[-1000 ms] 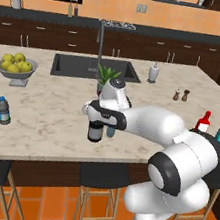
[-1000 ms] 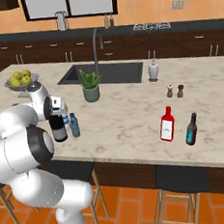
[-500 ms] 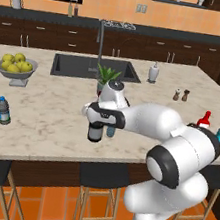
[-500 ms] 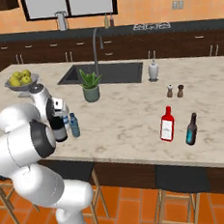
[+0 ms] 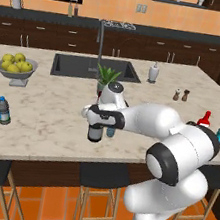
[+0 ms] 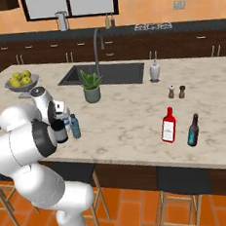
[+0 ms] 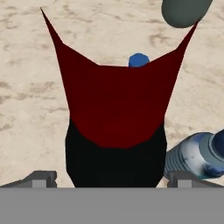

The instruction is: Move the plastic bottles in the middle to the plastics group, and the glass bottles in the middle to the glass group.

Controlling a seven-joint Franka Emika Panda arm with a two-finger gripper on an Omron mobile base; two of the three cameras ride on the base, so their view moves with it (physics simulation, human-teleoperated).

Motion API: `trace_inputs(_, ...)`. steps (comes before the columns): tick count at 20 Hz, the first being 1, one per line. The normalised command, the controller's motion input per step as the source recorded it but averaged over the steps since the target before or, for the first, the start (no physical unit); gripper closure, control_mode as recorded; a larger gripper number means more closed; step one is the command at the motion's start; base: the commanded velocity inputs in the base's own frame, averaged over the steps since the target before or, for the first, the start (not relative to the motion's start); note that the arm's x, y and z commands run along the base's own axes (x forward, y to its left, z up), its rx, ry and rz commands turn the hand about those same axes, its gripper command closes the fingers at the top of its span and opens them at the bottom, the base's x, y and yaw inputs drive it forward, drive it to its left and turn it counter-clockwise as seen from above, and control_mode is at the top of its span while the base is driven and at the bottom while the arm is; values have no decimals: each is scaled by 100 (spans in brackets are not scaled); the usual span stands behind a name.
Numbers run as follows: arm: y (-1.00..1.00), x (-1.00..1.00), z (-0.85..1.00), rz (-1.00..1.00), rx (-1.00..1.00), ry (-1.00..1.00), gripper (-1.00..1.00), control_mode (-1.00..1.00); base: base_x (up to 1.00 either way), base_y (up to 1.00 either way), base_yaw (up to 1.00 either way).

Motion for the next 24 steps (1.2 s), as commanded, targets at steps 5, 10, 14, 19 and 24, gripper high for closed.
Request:
trace_inputs(5, 0, 3, 0, 0, 0, 0, -100, -100, 0, 0, 0)
trace_inputs(10, 0, 0, 0, 0, 0, 0, 100, -100, 0, 0, 0)
trace_inputs(14, 0, -7, 0, 0, 0, 1, 100, -100, 0, 0, 0)
trace_inputs(19, 0, -78, 1, 0, 0, 3, 100, -100, 0, 0, 0)
trace_inputs(24, -32, -64, 21, 0, 0, 0, 100, -100, 0, 0, 0)
